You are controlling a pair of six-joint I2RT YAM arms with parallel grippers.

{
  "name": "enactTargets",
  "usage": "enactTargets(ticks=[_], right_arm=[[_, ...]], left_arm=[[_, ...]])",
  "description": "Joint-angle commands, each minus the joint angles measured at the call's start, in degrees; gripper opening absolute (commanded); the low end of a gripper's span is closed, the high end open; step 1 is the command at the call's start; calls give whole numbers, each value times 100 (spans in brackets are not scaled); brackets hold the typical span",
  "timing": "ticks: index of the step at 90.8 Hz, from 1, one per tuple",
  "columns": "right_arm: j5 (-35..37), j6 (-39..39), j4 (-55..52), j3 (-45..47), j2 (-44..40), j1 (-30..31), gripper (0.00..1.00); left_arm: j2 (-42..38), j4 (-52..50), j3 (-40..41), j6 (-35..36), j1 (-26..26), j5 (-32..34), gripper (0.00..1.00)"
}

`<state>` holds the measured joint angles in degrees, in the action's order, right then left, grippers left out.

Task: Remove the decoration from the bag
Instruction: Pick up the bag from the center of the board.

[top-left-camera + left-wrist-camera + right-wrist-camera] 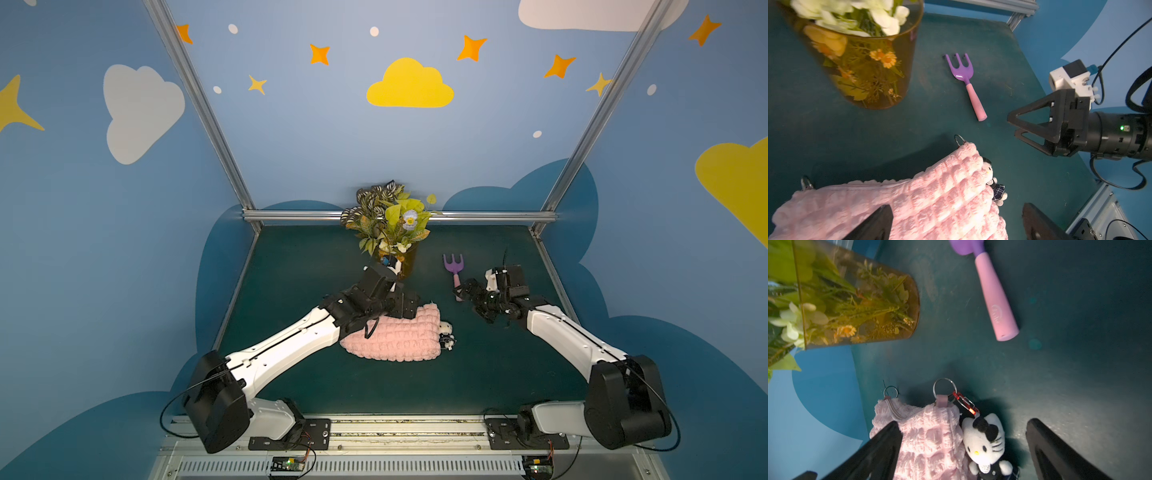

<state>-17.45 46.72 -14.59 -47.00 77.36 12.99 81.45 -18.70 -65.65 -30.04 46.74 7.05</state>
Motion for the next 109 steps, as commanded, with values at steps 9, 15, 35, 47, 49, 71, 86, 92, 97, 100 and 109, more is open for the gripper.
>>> enactTargets(ticks=[9,15,35,47,49,71,86,92,97,100,109], right_arm=[[-102,65,-435,103,-434,-562,97],[44,109,-555,190,-608,-659,97],[140,10,-856,434,-1019,-972,97],[145,-96,-949,555,-1145,-1047,97],[150,-111,-945,577,-1173,-1054,97],[220,-320,-914,697,-1270,-1105,97],[180,-440,-973,684,-1201,-1117,97],[143,-490,-1003,663,-1166,-1122,97],[110,-526,-1034,631,-1135,-1124,97],[91,-540,-1044,612,-1119,-1117,97],[19,-592,-1086,536,-1074,-1117,97]], left_arm=[[1158,-594,-1216,-115,628,725,100],[1645,-889,-1715,-63,772,902,100],[2657,-1530,-2566,-128,942,1388,100],[2900,-1602,-2643,-178,941,1401,100],[2937,-1619,-2659,-178,942,1419,100],[3344,-1655,-2806,-87,800,1365,95],[3533,-1674,-2901,-36,699,1170,87],[3574,-1672,-2878,-68,689,1147,87],[3596,-1677,-2840,-86,687,1134,87],[3609,-1680,-2813,-117,687,1138,87],[3643,-1681,-2753,-147,682,1071,87]])
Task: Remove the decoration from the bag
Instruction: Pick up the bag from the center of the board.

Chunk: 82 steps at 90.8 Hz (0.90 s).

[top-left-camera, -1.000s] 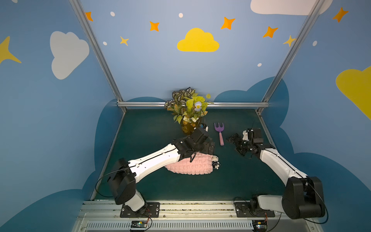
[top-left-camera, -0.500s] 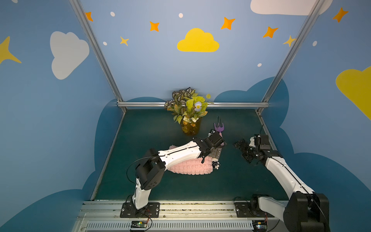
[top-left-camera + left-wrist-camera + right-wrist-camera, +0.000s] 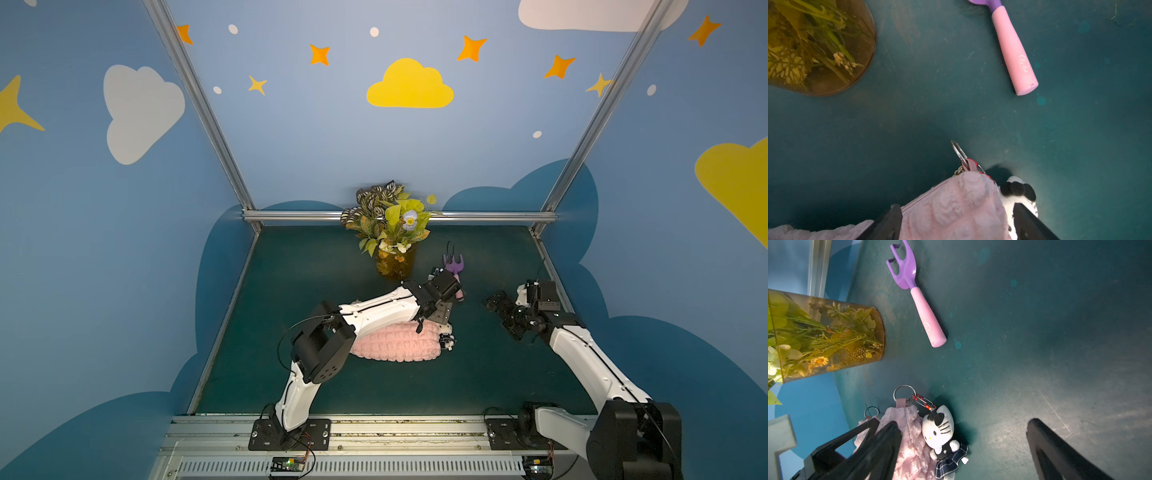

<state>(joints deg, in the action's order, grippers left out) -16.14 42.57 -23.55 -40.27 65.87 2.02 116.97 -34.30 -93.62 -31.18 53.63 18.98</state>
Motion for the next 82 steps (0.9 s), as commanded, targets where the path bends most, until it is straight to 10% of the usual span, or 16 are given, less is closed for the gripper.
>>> enactTargets(ticks=[1,28,61,82], right_arm=[[-124,-182,-196,-142,76,-19,97],[-329,-316,-290,-269,109,-9,97],[-631,-437,-431,-367,95,-9,97],[-1106,-662,-212,-415,46,70,97]], left_arm=[[99,-120,45,-31,-4,-127,87],[210,-147,196,-138,-25,-264,83],[-11,-140,337,48,-185,-605,4],[-1089,573,1180,877,-293,-773,2]])
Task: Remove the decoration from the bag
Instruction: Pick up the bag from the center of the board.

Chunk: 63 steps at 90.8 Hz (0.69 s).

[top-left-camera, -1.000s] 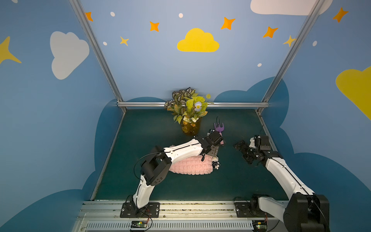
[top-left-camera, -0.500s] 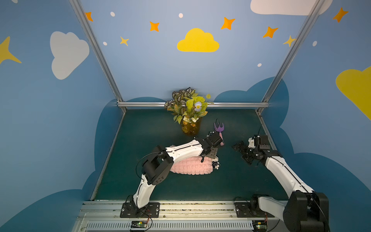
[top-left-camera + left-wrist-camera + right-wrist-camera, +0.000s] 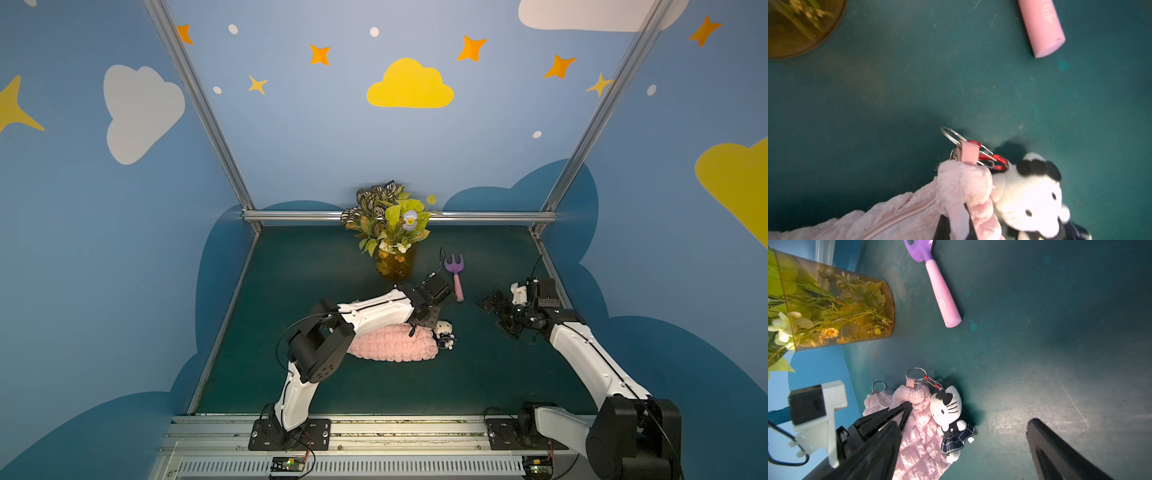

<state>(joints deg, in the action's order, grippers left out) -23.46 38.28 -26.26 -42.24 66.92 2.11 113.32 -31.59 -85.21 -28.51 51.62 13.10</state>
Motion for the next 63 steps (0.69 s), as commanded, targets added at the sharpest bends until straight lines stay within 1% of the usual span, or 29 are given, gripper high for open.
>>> enactTargets(ticks=[1,11,21,39,51,63], right_arm=[[-393,-247,73,-225,-57,66,97],[-609,-372,249,-296,-95,158,97],[-799,-458,537,-348,-137,287,97],[-1087,-674,1039,-396,-280,494,97],[-1257,-647,1460,-325,-369,574,97],[-1348,-585,1755,-334,-353,723,97]], left_arm=[[-785,369,382,659,-104,-211,2],[-1366,820,797,1098,-167,-463,2],[-1804,1063,1071,1340,-245,-639,2],[-2243,1374,1367,2116,-266,-671,2],[-2547,1536,1493,2539,-276,-758,2],[-2854,1728,1586,2897,-302,-1051,2]])
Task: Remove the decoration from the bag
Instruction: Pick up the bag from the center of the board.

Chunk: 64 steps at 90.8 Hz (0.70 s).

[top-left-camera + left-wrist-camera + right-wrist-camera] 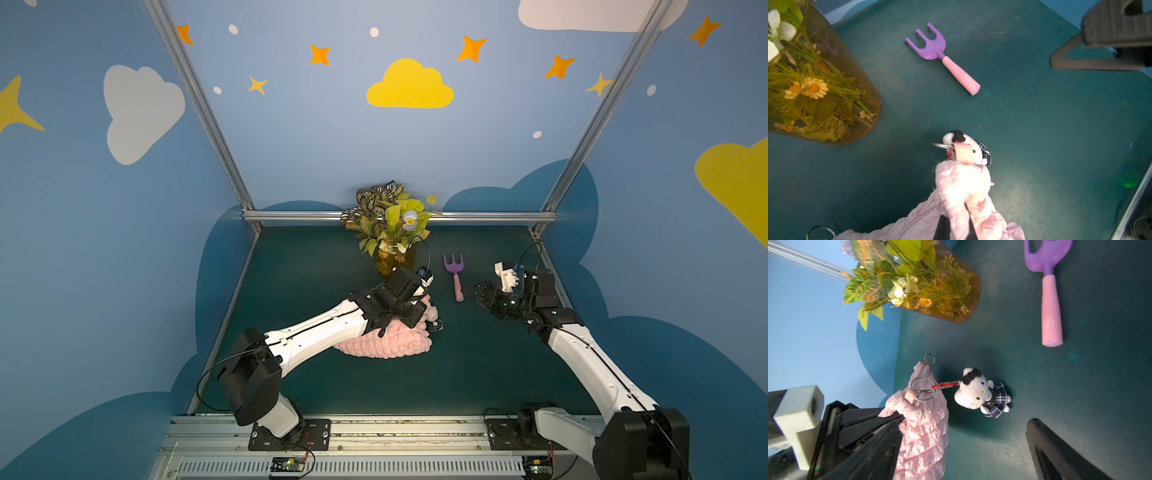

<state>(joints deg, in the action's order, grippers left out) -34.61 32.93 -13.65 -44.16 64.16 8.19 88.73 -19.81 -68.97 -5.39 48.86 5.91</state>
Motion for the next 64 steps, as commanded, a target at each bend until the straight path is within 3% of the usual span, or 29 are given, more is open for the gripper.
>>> enactTargets(ticks=[1,18,36,64], right_arm=[[-245,-58,512,-148,-74,128,97],[-646,-351,751,-238,36,204,97],[-1261,-421,1279,-301,302,214,95],[-2027,-293,1925,-602,835,307,93]], left_arm=[[-424,554,-33,615,-31,-369,2],[-923,737,95,1104,-139,-765,2],[-1300,893,164,1369,-554,-1673,2],[-1132,685,-274,1214,-1516,-3826,2]])
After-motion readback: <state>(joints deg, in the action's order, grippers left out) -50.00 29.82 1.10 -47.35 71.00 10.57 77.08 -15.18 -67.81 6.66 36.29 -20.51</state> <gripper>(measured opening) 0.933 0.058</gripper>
